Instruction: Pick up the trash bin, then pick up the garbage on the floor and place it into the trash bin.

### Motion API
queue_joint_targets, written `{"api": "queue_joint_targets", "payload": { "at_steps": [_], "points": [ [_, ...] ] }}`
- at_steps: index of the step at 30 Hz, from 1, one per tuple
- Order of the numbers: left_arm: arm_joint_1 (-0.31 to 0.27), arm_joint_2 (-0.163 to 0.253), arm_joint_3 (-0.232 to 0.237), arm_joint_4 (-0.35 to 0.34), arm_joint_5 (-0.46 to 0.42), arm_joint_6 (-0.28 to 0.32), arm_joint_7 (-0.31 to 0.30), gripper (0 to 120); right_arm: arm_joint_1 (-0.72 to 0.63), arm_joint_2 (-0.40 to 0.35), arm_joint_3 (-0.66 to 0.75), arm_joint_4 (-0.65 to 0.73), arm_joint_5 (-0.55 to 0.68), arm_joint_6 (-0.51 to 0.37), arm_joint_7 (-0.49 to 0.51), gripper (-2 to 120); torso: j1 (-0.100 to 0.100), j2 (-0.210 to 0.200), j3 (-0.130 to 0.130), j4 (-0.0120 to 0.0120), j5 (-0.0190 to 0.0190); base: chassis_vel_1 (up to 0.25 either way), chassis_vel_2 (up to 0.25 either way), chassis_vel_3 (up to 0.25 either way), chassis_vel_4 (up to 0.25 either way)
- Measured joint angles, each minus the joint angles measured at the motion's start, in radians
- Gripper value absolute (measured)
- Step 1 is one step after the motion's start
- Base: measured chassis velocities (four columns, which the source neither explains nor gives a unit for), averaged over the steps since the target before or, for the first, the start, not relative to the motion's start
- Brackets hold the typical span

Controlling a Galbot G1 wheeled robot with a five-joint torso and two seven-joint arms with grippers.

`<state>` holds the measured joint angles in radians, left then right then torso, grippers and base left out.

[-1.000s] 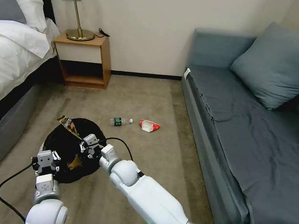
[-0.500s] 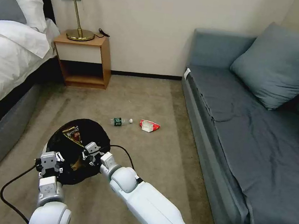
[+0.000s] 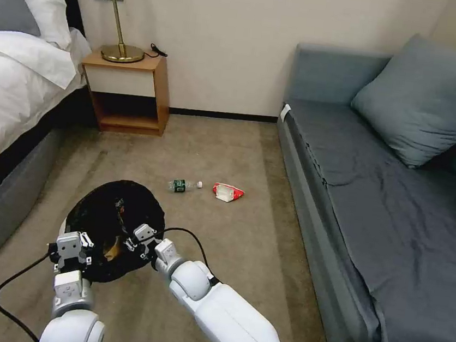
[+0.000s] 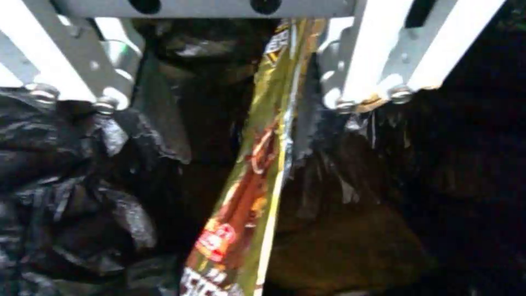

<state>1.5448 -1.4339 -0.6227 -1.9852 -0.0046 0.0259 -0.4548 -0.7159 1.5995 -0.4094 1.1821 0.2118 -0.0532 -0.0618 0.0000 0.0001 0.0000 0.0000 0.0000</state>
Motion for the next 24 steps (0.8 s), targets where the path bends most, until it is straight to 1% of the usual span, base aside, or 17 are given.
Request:
{"api": "queue_joint_targets", "payload": {
  "at_steps": [1,2,4,5,6,8,9,12,14,15,16,17,24],
  "points": [
    [0.000,0.001,-0.001,0.002,-0.001,-0.001,0.000,4,0.000,0.000,0.004,0.001,0.000,0.000,0.000,57,0.000,0.000,0.000,0.0000,0.0000,0.000,0.000,0.000,0.000],
    [0.000,0.001,-0.001,0.002,-0.001,-0.001,0.000,4,0.000,0.000,0.004,0.001,0.000,0.000,0.000,57,0.000,0.000,0.000,0.0000,0.0000,0.000,0.000,0.000,0.000],
    [-0.002,0.004,-0.001,0.008,-0.006,-0.006,0.000,4,0.000,0.000,0.022,0.004,0.000,-0.001,0.001,67,0.000,0.000,0.000,0.0000,0.0000,0.000,0.000,0.000,0.000],
    [-0.002,0.004,-0.001,0.008,-0.006,-0.006,0.000,4,0.000,0.000,0.022,0.004,0.000,-0.001,0.001,67,0.000,0.000,0.000,0.0000,0.0000,0.000,0.000,0.000,0.000],
    [-0.003,0.006,-0.003,0.012,-0.010,-0.008,0.000,4,0.000,0.000,0.036,0.009,0.005,-0.002,0.002,74,0.000,0.000,0.000,0.0000,0.0000,0.000,0.000,0.000,0.000],
    [-0.007,0.008,-0.009,0.016,-0.018,-0.008,0.000,4,0.001,0.001,0.058,0.024,0.040,-0.013,0.010,82,0.000,0.000,0.000,0.0000,-0.0001,0.000,0.000,0.000,0.000],
    [-0.007,0.008,-0.009,0.016,-0.018,-0.008,0.000,4,0.001,0.001,0.058,0.024,0.040,-0.013,0.010,82,0.000,0.000,0.000,0.0000,-0.0001,0.000,0.000,0.000,0.000],
    [-0.011,0.017,-0.014,0.022,-0.031,-0.011,0.001,4,0.004,-0.004,0.096,0.060,0.073,-0.024,0.018,97,0.000,0.000,0.000,0.0000,0.0001,0.000,0.000,0.000,0.000],
    [-0.011,0.018,-0.021,0.025,-0.032,-0.012,-0.003,4,0.004,-0.013,0.112,0.068,0.077,-0.027,0.026,99,0.000,0.000,0.000,0.0005,0.0000,0.000,0.000,0.000,0.000],
    [-0.011,0.019,-0.021,0.028,-0.034,-0.013,-0.002,4,0.003,-0.020,0.123,0.080,0.080,-0.029,0.030,99,0.000,0.000,0.000,-0.0004,0.0000,0.000,0.000,0.000,0.000],
    [-0.011,0.018,-0.021,0.030,-0.035,-0.014,0.000,4,0.001,-0.023,0.127,0.086,0.082,-0.030,0.030,99,0.000,0.000,0.000,0.0000,-0.0001,0.000,0.000,0.000,0.000],
    [-0.009,0.014,-0.022,0.033,-0.039,-0.022,-0.001,4,-0.015,-0.038,0.170,0.120,0.093,-0.034,0.039,100,0.000,0.000,0.000,0.0000,0.0000,0.000,0.000,0.000,0.000],
    [0.002,0.009,-0.030,0.033,-0.051,-0.037,-0.002,4,-0.051,-0.082,0.260,0.187,0.117,-0.046,0.062,100,0.000,0.000,0.000,0.0001,0.0001,0.000,0.000,0.000,0.000]
  ]
}}
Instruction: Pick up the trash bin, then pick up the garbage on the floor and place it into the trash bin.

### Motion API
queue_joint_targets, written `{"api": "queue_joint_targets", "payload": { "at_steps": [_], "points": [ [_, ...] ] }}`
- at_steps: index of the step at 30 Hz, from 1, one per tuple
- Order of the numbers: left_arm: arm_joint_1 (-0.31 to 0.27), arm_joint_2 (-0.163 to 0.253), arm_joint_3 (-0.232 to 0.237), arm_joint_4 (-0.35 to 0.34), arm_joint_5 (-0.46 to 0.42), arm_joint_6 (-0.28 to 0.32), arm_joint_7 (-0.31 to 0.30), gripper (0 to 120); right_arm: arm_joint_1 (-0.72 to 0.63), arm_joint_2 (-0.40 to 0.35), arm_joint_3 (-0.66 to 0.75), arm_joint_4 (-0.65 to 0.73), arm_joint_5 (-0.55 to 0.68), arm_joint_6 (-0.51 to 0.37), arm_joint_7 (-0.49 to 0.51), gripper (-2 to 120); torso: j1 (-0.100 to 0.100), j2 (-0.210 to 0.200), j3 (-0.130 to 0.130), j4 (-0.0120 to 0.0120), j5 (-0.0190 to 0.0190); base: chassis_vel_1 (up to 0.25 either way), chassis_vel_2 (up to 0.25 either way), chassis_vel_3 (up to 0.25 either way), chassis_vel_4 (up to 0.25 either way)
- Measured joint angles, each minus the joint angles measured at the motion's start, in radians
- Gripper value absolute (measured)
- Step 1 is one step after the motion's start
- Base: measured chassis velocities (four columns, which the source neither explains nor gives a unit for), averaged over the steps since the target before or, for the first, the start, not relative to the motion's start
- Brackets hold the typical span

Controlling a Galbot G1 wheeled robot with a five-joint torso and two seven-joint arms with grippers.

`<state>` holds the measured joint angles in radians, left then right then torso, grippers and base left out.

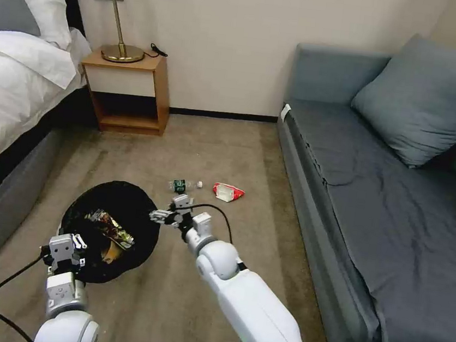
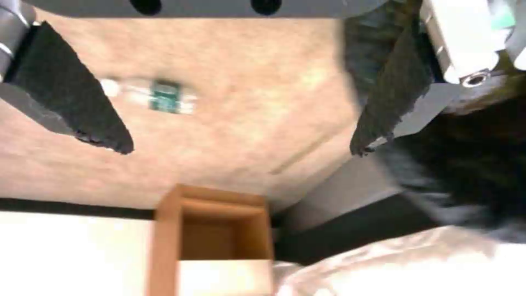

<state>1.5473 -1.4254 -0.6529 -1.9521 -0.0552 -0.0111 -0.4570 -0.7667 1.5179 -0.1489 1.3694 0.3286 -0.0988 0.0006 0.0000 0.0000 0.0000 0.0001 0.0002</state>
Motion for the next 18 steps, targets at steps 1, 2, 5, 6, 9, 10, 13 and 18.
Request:
{"api": "queue_joint_targets", "payload": {
  "at_steps": [1,2,5,6,9,10,13,18],
  "points": [
    [0.000,0.001,-0.003,0.002,-0.005,-0.001,0.000,4,-0.009,-0.013,0.024,0.014,0.009,-0.003,0.006,100,0.000,0.000,0.000,-0.0001,0.0000,0.000,0.000,0.000,0.000],
    [0.000,0.001,-0.003,0.002,-0.005,-0.001,0.000,4,-0.009,-0.013,0.024,0.014,0.009,-0.003,0.006,100,0.000,0.000,0.000,-0.0001,0.0000,0.000,0.000,0.000,0.000],
    [-0.006,0.005,-0.011,0.008,-0.019,-0.001,0.000,4,-0.043,-0.059,0.071,0.052,0.028,-0.015,0.039,100,0.000,0.000,0.000,-0.0001,0.0001,0.000,0.000,0.000,0.000],
    [-0.006,0.005,-0.011,0.008,-0.019,-0.001,0.000,4,-0.043,-0.059,0.071,0.052,0.028,-0.015,0.039,100,0.000,0.000,0.000,-0.0001,0.0001,0.000,0.000,0.000,0.000],
    [-0.012,0.009,-0.017,0.017,-0.027,-0.001,-0.001,4,-0.082,-0.092,0.115,0.080,0.029,-0.017,0.062,100,0.000,0.000,0.000,-0.0002,0.0000,0.000,0.000,0.000,0.000],
    [-0.012,0.009,-0.017,0.017,-0.027,-0.001,-0.001,4,-0.082,-0.092,0.115,0.080,0.029,-0.017,0.062,100,0.000,0.000,0.000,-0.0002,0.0000,0.000,0.000,0.000,0.000],
    [-0.016,0.013,-0.021,0.024,-0.033,-0.002,-0.001,4,-0.137,-0.122,0.180,0.112,0.029,-0.025,0.086,100,0.000,0.000,0.000,-0.0003,0.0000,0.000,0.000,0.000,0.000],
    [-0.018,0.013,-0.027,0.026,-0.036,-0.003,-0.002,4,-0.190,-0.148,0.222,0.146,0.016,-0.046,0.105,100,0.000,0.000,0.000,-0.0002,-0.0001,0.000,0.000,0.000,0.000]
  ]
}}
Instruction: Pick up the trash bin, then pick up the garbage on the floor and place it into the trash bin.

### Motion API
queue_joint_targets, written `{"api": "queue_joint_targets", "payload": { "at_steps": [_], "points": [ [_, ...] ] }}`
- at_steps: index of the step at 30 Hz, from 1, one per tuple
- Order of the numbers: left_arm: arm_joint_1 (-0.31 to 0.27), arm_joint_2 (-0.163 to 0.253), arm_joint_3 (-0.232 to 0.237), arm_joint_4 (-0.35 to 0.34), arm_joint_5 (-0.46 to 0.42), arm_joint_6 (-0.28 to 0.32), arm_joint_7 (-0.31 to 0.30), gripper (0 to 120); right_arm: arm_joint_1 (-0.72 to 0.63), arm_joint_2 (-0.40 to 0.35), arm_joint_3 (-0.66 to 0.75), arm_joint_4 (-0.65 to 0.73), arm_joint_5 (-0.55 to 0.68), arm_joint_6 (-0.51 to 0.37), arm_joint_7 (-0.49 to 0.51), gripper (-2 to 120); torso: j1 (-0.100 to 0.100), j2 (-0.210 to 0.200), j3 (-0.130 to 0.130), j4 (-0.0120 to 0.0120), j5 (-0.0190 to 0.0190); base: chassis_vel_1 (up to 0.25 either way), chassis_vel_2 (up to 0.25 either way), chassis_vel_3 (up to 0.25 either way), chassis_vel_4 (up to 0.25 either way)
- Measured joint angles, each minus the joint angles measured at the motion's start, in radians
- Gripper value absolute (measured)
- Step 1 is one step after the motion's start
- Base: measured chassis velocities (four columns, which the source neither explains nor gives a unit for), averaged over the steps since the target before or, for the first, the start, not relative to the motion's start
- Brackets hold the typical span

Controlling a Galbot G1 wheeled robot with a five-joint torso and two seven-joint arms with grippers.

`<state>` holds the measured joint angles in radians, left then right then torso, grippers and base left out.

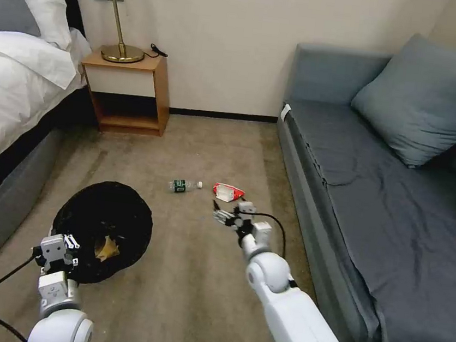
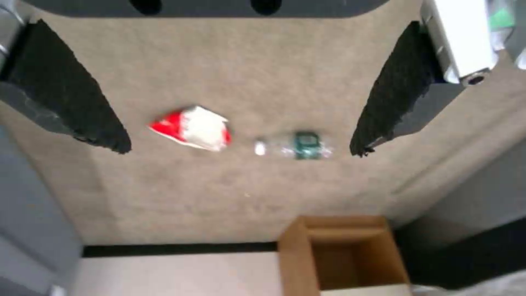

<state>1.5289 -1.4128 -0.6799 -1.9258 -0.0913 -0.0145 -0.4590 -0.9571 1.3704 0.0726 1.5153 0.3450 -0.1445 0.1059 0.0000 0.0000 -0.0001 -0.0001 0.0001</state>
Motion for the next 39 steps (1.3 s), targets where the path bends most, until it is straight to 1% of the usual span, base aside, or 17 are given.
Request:
{"api": "queue_joint_targets", "payload": {
  "at_steps": [7,9,14,28,39],
  "points": [
    [-0.001,-0.002,-0.006,-0.005,-0.003,-0.001,-0.001,4,-0.067,-0.004,0.032,0.014,-0.017,-0.004,0.015,100,0.000,0.000,0.000,0.0000,0.0000,0.000,0.000,0.000,0.000],
    [0.001,-0.002,-0.013,-0.011,-0.005,-0.001,-0.002,4,-0.106,0.002,0.047,0.014,-0.046,0.003,0.015,100,0.000,0.000,0.000,0.0000,-0.0001,0.000,0.000,0.000,0.000],
    [0.005,-0.006,-0.021,-0.020,-0.007,-0.001,-0.005,4,-0.130,0.008,0.062,0.006,-0.067,0.013,0.014,100,0.000,0.000,0.000,0.0001,-0.0001,0.000,0.000,0.000,0.000],
    [0.012,-0.013,-0.023,-0.015,-0.005,-0.013,-0.008,4,-0.138,0.015,0.084,-0.022,-0.085,0.027,0.001,100,0.000,0.000,0.000,0.0001,-0.0001,0.000,0.000,0.000,0.000],
    [0.012,-0.013,-0.026,-0.010,-0.005,-0.017,-0.008,4,-0.121,0.023,0.070,-0.052,-0.099,0.038,-0.008,100,0.000,0.000,0.000,0.0001,-0.0001,0.000,0.000,0.000,0.000]
  ]
}}
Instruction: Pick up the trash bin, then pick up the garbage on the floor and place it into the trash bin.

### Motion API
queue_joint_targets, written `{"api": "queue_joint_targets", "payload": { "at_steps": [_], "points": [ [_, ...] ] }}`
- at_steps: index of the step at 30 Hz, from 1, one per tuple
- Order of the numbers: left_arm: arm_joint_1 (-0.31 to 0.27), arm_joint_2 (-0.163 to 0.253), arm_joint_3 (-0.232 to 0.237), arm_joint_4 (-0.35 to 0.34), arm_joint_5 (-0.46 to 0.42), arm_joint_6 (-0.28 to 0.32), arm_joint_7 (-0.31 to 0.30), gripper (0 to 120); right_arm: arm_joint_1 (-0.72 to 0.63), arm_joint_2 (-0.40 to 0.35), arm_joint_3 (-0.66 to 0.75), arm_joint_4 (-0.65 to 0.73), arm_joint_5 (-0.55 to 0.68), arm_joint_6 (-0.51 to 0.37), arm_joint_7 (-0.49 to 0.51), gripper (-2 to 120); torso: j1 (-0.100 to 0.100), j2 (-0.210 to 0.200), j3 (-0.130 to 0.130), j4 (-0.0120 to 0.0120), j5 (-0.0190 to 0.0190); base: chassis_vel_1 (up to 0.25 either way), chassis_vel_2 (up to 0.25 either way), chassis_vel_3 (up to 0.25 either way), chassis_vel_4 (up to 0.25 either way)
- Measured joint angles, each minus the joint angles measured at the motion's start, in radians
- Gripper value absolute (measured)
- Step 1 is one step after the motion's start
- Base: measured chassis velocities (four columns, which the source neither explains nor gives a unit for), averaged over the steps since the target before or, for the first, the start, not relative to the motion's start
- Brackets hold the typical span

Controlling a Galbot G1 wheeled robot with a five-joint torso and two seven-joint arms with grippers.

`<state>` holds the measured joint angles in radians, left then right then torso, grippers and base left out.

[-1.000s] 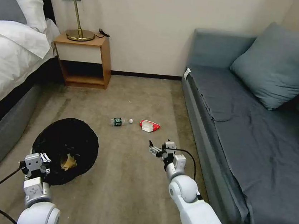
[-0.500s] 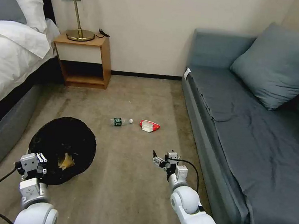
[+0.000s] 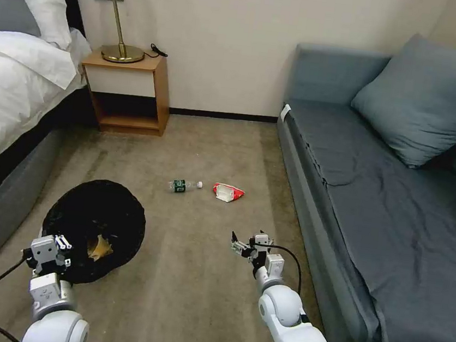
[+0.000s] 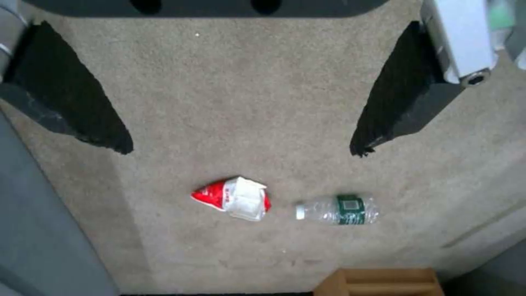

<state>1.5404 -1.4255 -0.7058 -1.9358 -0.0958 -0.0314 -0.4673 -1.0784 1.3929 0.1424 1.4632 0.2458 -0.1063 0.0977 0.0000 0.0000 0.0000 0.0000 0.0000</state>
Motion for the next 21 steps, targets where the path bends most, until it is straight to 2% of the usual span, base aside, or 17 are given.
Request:
{"api": "queue_joint_targets", "payload": {
  "at_steps": [21],
  "points": [
    [0.016,0.002,-0.004,0.005,-0.003,-0.027,-0.002,4,-0.014,0.001,0.016,-0.011,-0.014,0.025,-0.019,100,0.000,0.000,0.000,0.0000,0.0000,0.000,0.000,0.000,0.000]
  ]
}}
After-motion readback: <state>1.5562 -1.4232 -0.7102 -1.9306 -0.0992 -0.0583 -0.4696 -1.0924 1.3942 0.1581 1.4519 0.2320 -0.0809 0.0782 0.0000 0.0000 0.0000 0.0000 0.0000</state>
